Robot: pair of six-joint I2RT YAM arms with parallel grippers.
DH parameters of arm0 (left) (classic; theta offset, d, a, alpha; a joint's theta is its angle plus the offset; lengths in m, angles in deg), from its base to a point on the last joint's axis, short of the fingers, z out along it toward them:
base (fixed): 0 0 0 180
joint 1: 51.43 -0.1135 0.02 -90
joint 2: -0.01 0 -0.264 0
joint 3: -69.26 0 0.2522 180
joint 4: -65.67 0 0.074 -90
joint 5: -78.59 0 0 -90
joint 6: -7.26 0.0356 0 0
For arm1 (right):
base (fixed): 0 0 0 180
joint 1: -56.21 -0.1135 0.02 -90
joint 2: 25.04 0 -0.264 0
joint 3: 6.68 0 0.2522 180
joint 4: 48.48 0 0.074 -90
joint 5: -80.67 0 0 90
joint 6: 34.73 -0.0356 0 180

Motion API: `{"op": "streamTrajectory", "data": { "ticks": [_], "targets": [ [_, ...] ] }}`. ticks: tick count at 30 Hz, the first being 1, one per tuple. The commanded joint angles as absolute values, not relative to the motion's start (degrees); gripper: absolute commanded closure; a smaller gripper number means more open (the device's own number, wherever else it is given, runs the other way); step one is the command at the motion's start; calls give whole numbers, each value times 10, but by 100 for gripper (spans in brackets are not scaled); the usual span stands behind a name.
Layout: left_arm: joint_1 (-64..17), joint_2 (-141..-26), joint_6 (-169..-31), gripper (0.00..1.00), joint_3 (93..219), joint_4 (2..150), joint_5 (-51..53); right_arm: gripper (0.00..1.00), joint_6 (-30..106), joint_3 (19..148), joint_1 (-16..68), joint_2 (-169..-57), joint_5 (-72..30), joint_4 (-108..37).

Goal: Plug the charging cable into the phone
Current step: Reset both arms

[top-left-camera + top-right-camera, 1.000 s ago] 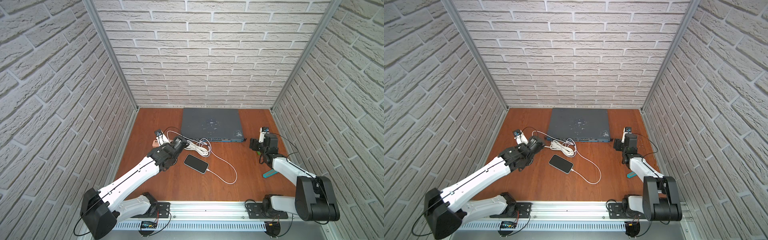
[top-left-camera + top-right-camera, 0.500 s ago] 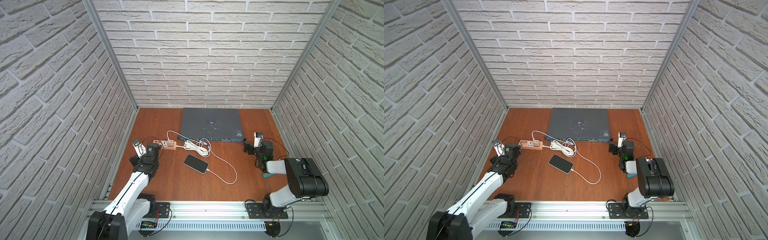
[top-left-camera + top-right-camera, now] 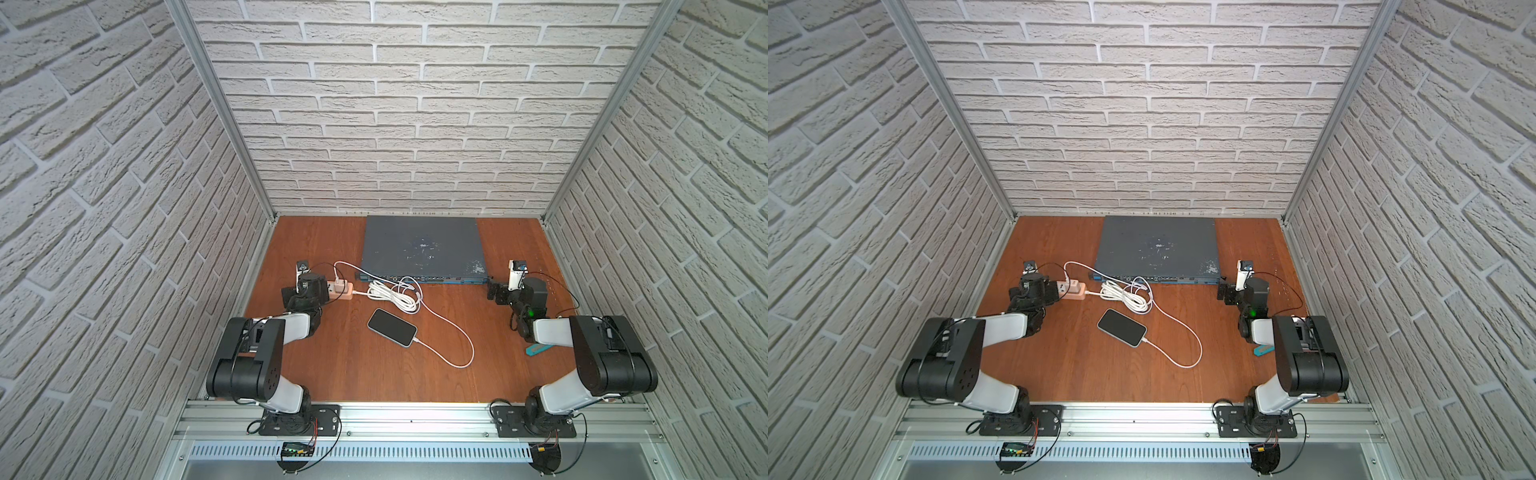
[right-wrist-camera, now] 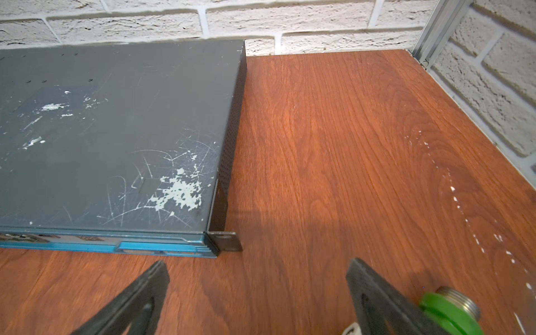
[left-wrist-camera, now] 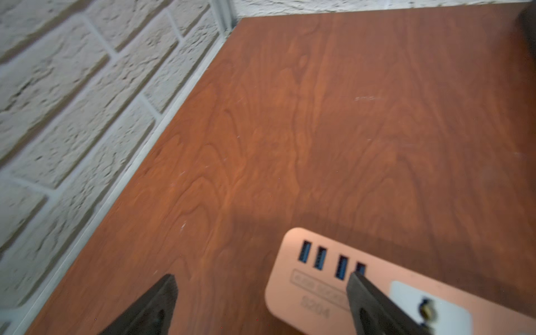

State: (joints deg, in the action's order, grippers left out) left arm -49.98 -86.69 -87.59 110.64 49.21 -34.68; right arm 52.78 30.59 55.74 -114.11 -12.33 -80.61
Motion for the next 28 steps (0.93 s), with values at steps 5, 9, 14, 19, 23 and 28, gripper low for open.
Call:
{"op": "streamTrajectory", "data": {
  "ticks": [5,9,14,19,23,28],
  "targets": [
    [-524,-869,-845,3,1022,248,-230,1,532,311,556,-1133,-121,-822],
    [-556,-887,-871,2,1052,289,-180,1,532,311,556,-1133,-121,-822],
    [-564,-887,-873,2,1053,292,-177,1,532,311,556,-1133,-121,-821],
    [-557,-886,-867,1,1054,296,-183,1,532,310,556,-1133,-121,-822],
    [-560,-886,-869,2,1056,299,-176,1,532,310,557,-1133,-121,-822],
    [-565,-886,-870,2,1057,301,-167,1,532,311,556,-1134,-121,-821]
  ]
}}
